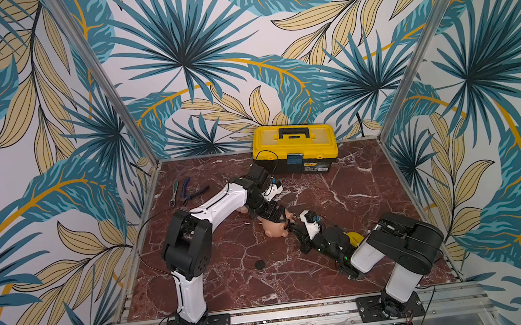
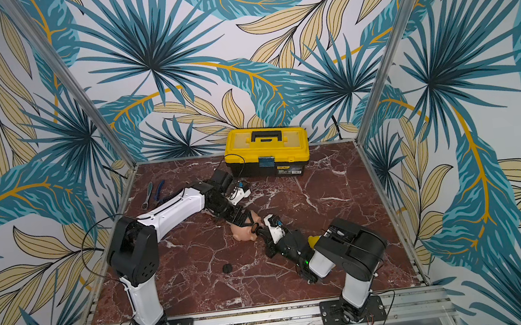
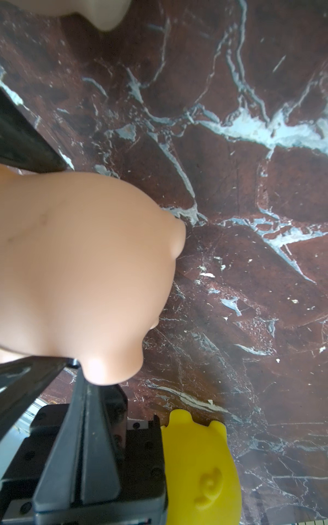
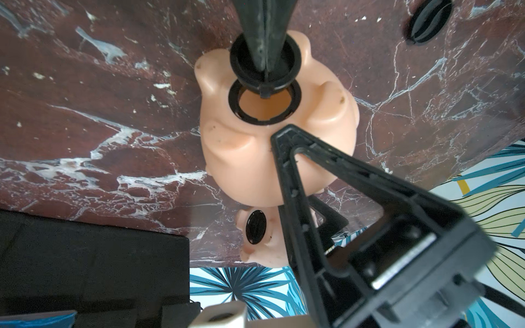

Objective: Close piggy banks
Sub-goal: Insert the knob into the piggy bank.

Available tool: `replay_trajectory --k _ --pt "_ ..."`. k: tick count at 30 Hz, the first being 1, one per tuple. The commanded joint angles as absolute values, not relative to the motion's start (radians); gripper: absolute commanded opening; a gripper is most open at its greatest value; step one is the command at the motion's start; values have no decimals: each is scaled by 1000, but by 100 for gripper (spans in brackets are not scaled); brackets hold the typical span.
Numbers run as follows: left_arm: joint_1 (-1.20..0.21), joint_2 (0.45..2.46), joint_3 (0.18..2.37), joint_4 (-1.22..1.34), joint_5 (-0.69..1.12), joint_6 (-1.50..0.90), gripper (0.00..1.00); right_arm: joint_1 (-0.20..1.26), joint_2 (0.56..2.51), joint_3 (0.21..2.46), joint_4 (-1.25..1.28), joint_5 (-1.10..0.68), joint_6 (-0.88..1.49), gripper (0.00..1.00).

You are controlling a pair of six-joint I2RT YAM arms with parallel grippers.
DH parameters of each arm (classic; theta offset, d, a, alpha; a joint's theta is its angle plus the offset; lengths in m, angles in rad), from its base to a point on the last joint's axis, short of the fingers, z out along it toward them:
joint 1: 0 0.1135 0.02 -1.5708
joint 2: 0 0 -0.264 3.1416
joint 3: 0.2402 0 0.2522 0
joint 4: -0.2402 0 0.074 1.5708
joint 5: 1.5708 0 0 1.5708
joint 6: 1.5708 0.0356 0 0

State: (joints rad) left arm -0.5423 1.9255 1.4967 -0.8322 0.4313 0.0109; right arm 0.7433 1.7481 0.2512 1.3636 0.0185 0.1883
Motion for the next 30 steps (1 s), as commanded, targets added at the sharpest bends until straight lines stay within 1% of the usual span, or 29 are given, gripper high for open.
replay_trajectory --k 1,30 --pt "-540 1964 1468 -842 442 9 96 751 1773 251 1429 25 160 0" --pt "-536 1961 1460 -841 448 4 96 755 1855 290 1428 66 168 0"
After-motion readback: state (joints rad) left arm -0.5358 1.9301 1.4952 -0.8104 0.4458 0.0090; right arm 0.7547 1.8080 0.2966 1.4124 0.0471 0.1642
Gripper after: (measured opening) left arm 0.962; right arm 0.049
